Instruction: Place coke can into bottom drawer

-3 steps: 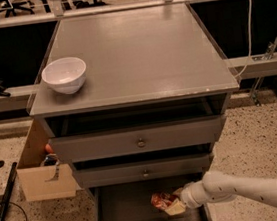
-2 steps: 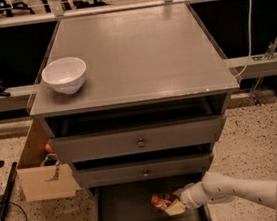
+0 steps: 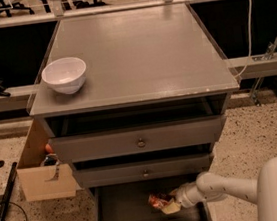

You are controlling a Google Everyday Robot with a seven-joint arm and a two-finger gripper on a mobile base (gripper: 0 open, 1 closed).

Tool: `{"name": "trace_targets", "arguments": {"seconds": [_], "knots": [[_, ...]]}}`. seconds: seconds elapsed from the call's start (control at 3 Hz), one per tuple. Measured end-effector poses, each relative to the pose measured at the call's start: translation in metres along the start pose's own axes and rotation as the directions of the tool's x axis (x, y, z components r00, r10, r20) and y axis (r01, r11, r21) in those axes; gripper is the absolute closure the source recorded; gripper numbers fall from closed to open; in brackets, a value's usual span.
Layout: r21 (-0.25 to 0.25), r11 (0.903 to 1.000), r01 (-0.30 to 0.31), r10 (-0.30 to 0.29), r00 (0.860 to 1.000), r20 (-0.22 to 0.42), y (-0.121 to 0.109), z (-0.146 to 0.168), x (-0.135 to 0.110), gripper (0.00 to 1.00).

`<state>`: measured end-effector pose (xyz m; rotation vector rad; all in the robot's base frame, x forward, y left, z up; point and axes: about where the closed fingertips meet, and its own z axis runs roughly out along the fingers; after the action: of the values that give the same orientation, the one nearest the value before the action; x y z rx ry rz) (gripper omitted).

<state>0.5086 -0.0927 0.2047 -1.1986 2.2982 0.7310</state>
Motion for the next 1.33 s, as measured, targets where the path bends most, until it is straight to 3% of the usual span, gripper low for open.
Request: {"name": "trace_targets", "arguments": {"seconds": [1.33], "knots": [[-0.026,0.9981,-0.056,0.055,0.998,-0.025,-0.012,0.043,0.022,1.0]]}}
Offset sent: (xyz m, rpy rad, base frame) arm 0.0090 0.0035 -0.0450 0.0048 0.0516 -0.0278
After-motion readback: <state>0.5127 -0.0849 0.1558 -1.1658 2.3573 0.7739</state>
